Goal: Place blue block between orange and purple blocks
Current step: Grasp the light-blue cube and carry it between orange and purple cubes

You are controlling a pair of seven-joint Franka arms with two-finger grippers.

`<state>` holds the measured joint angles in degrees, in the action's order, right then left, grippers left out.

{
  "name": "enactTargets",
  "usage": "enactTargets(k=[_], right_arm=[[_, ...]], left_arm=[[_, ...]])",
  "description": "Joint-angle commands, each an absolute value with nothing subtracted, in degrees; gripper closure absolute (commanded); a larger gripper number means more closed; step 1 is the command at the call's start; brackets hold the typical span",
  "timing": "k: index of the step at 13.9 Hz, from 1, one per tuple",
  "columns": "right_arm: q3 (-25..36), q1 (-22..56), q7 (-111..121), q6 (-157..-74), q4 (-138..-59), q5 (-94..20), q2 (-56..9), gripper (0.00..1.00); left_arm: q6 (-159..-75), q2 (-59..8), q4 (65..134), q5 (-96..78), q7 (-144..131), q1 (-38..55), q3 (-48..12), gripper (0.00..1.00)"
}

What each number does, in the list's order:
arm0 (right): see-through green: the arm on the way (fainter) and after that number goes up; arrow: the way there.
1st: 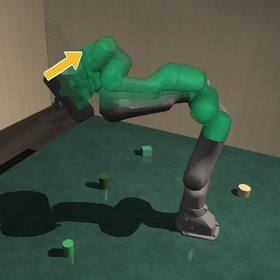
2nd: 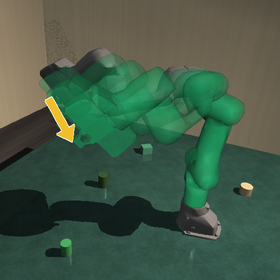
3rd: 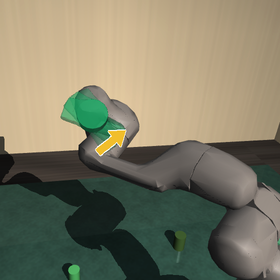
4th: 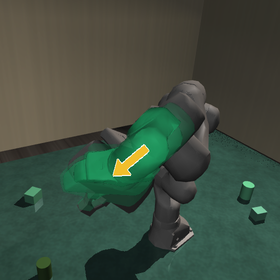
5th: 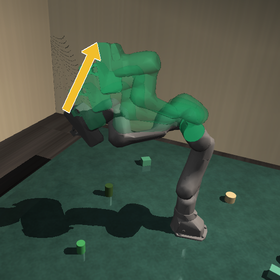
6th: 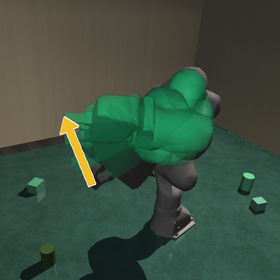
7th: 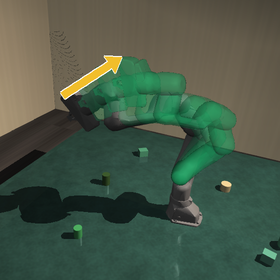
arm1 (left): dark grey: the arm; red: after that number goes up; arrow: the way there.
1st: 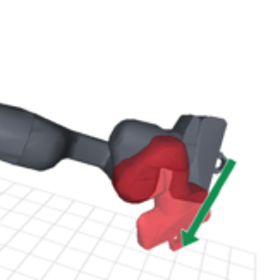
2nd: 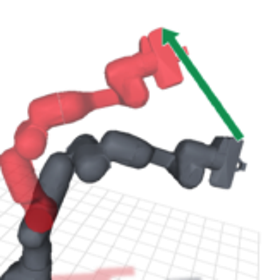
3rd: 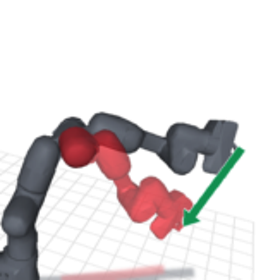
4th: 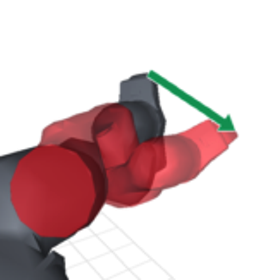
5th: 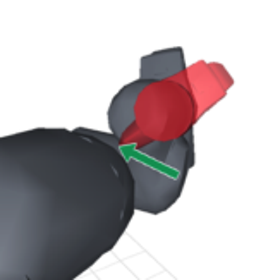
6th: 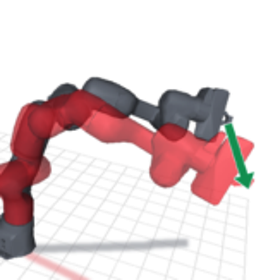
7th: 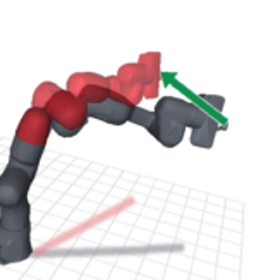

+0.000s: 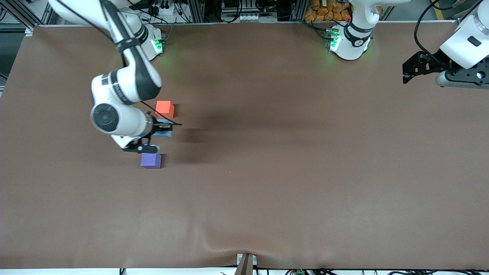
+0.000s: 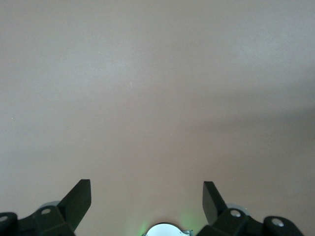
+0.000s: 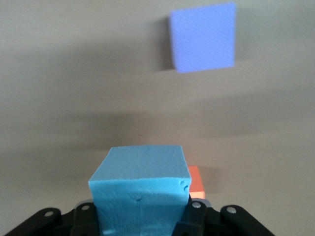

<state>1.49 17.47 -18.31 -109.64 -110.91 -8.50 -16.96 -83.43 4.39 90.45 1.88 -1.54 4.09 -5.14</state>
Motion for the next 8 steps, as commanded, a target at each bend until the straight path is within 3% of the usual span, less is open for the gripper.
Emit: enactTargets(k=[1,8], right_arm=[[0.4,15.7,-18.2,-112.1,-114.8,-7.5,-15.6,1.00],[0.9,14.1,-11.8,-122.9,-120.8,-7.2,-17.0,1.00]], left_arm=[[-82.4,5.0,90.4,1.1,-2.5,3.1,-6.2,0.00],[-81.8,4.9,90.4,1.1,-2.7,3.1,-6.0,0.00]])
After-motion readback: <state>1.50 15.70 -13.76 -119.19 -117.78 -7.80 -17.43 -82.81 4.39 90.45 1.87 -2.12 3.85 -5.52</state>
